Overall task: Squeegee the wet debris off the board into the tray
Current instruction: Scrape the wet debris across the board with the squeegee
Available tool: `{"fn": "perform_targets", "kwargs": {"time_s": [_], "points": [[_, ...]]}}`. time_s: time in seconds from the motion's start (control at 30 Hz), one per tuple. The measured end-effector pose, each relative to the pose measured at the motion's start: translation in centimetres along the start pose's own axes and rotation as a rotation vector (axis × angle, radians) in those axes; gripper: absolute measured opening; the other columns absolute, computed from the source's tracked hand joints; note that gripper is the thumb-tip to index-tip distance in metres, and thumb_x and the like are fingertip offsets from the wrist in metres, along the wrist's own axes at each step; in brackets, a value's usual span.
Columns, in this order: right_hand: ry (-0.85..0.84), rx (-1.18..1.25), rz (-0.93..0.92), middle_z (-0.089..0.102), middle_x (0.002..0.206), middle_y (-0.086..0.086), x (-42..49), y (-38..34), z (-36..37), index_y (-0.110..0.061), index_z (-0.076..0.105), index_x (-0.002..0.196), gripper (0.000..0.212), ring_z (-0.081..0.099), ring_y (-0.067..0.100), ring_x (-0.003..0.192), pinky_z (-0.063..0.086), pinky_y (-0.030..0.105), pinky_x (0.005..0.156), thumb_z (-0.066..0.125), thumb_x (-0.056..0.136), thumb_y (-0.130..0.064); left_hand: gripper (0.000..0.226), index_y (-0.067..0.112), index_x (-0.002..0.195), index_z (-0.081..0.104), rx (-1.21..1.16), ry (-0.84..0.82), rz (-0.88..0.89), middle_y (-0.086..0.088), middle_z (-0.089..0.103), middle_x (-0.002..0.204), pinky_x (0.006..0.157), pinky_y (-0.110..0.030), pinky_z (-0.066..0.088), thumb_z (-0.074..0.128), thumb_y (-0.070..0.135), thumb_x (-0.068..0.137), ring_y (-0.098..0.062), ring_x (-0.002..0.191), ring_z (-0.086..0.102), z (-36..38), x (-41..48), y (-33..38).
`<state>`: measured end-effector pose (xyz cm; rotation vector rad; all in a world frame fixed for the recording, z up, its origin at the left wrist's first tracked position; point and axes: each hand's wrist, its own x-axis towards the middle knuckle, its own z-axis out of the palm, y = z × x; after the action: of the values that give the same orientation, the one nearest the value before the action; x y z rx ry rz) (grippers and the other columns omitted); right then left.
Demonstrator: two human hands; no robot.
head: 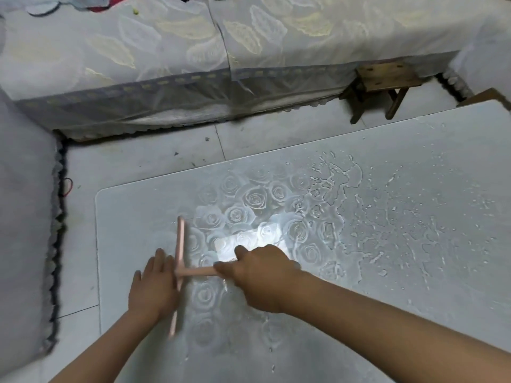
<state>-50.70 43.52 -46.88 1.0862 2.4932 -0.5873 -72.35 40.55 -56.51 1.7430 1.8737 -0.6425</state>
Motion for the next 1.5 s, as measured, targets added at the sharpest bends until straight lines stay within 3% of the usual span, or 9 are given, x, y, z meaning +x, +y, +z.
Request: {"fn": "perform_targets", "kwargs": {"time_s": [0.17, 0.33, 0.5, 0.6, 0.73, 0.93, 1.17, 1.37, 1.5], "points": [[-0.061, -0.025, 0.087, 0.051, 0.113, 0.011, -1.4, 1.2, 1.0, -0.03, 0.036, 0.138, 0.053, 0.061, 0.031, 0.091, 0.035, 0.031, 0.06, 0.051, 0.089, -0.018, 0.062, 0.018, 0.147, 0.016, 0.005, -0.032, -0.045, -0.009, 0.003, 0.157, 0.111, -0.037, 0.029, 0.041, 0.018, 0.09, -0.023, 0.142, 0.02, 1.0, -2.0, -5.0], [-0.194, -0.109, 0.373, 0.052, 0.11, -0.002, -8.2, 5.7, 0.1, -0.046, 0.027, 0.139, 0.046, 0.061, 0.02, 0.097, 0.047, 0.031, 0.073, 0.04, 0.095, -0.035, 0.061, 0.018, 0.144, 0.022, -0.01, 0.013, -0.028, -0.009, 0.019, 0.149, 0.098, -0.031, 0.039, 0.043, 0.017, 0.087, -0.024, 0.131, 0.037, 2.6, -3.6, -8.4], [-0.089, -0.347, 0.318, 0.054, 0.103, -0.002, -5.8, 1.5, -3.5, -0.047, 0.019, 0.141, 0.048, 0.063, 0.019, 0.083, 0.034, 0.027, 0.058, 0.034, 0.097, -0.039, 0.073, 0.018, 0.152, -0.006, -0.269, -0.049, -0.194, -0.015, 0.004, 0.158, 0.106, -0.036, 0.035, 0.039, 0.02, 0.094, -0.03, 0.14, 0.027, 5.0, -5.1, -11.1], [-0.045, -0.326, 0.125, 0.055, 0.104, 0.005, 0.7, -5.1, -5.0, -0.044, 0.024, 0.139, 0.05, 0.062, 0.028, 0.085, 0.031, 0.028, 0.059, 0.041, 0.094, -0.031, 0.077, 0.015, 0.152, -0.012, -0.504, -0.053, -0.22, -0.009, 0.017, 0.157, 0.099, -0.034, 0.038, 0.041, 0.02, 0.096, -0.03, 0.13, 0.041, 6.3, -5.7, -12.0], [-0.064, -0.402, -0.13, 0.053, 0.11, 0.012, 10.3, -13.2, -4.6, -0.029, 0.038, 0.137, 0.047, 0.061, 0.032, 0.089, 0.025, 0.031, 0.057, 0.045, 0.091, -0.021, 0.074, 0.015, 0.153, 0.006, -0.837, -0.049, -0.309, -0.016, 0.044, 0.144, 0.094, -0.037, 0.046, 0.049, 0.016, 0.093, -0.036, 0.117, 0.054, 7.0, -5.4, -13.6], [-0.131, -0.327, 0.004, 0.053, 0.108, 0.01, 11.6, -10.9, -3.9, -0.039, 0.03, 0.14, 0.05, 0.059, 0.031, 0.09, 0.035, 0.032, 0.064, 0.044, 0.095, -0.024, 0.044, 0.023, 0.123, 0.055, -1.12, -0.037, -0.265, -0.005, 0.066, 0.111, 0.087, -0.037, 0.051, 0.04, 0.003, 0.086, -0.028, 0.101, 0.061, 7.2, -5.8, -15.4], [-0.189, -0.433, 0.313, 0.064, 0.09, 0.006, 5.6, -6.2, -5.8, -0.03, 0.036, 0.129, 0.03, 0.054, 0.026, 0.069, 0.045, 0.031, 0.06, 0.028, 0.1, -0.036, 0.042, 0.023, 0.125, 0.053, -1.099, -0.084, -0.219, -0.004, 0.064, 0.108, 0.079, -0.03, 0.045, 0.041, 0.012, 0.086, -0.026, 0.096, 0.059, 6.8, -6.1, -15.4], [-0.071, -0.443, -0.013, 0.063, 0.092, 0.004, 8.5, -13.8, -6.4, -0.043, 0.035, 0.137, 0.043, 0.064, 0.028, 0.08, 0.033, 0.029, 0.058, 0.041, 0.096, -0.031, 0.034, 0.012, 0.123, 0.053, -1.123, -0.09, -0.265, -0.014, 0.062, 0.114, 0.083, -0.033, 0.043, 0.036, 0.02, 0.094, -0.033, 0.102, 0.057, 7.4, -5.6, -15.1], [-0.107, -0.409, -0.042, 0.049, 0.083, 0.006, 10.5, -16.8, -3.6, -0.036, 0.036, 0.136, 0.044, 0.043, 0.027, 0.061, 0.03, 0.03, 0.054, 0.043, 0.094, -0.024, 0.034, 0.008, 0.121, 0.049, -1.118, -0.045, -0.268, -0.015, 0.062, 0.1, 0.079, -0.035, 0.046, 0.034, 0.026, 0.097, -0.033, 0.092, 0.059, 7.7, -5.4, -15.0]]}}
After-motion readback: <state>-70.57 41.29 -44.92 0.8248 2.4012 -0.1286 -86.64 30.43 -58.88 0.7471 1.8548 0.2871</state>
